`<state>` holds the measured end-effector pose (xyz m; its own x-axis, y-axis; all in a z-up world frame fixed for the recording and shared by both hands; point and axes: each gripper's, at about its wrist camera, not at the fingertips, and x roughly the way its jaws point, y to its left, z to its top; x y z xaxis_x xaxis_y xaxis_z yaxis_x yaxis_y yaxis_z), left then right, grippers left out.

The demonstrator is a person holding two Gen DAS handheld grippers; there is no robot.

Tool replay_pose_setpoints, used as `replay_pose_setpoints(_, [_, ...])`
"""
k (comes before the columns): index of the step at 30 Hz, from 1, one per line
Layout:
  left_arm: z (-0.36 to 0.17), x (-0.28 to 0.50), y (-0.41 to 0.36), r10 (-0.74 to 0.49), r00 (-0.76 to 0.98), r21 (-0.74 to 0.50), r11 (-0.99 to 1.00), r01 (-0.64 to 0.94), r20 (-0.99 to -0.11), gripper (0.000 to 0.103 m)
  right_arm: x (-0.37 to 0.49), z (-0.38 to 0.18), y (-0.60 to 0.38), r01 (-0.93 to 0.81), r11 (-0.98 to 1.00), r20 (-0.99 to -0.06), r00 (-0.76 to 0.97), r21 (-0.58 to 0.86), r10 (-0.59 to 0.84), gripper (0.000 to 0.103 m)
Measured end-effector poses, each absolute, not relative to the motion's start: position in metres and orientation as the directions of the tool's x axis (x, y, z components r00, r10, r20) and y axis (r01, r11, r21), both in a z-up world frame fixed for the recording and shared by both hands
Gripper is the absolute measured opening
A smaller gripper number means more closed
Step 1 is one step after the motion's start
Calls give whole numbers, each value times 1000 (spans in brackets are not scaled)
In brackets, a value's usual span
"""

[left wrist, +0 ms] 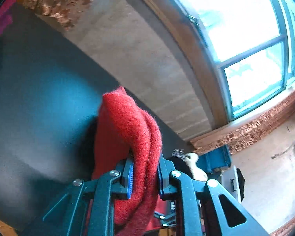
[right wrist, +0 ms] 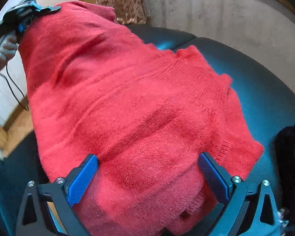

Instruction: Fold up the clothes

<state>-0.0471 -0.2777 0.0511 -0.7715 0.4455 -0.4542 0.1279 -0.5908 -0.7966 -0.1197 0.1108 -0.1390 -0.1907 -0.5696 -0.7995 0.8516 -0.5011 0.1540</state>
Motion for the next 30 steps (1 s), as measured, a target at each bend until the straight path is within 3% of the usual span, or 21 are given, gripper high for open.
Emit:
replay_pose_setpoints(6, [68, -90, -180, 533, -706, -776, -630, 37, -467, 17, -121, -140, 134, 814, -517, -716, -194, 265, -671, 103])
replay_pose_setpoints(13, [26, -139, -90, 627, -579, -783, -621, 32, -521, 17, -119, -142, 140, 789, -508, -630, -205, 346, -749, 103])
replay_pose_setpoints(26, [-50, -169, -32, 643, -438, -747, -656, 110, -629, 18, -122, -142, 143, 784, -489, -578, -211, 382, -789, 103])
replay_pose_setpoints(30, [-54, -169, -37, 664, -396, -758, -634, 152, -634, 23, -114, -139, 135, 802, -512, -606, -250, 307, -755, 103])
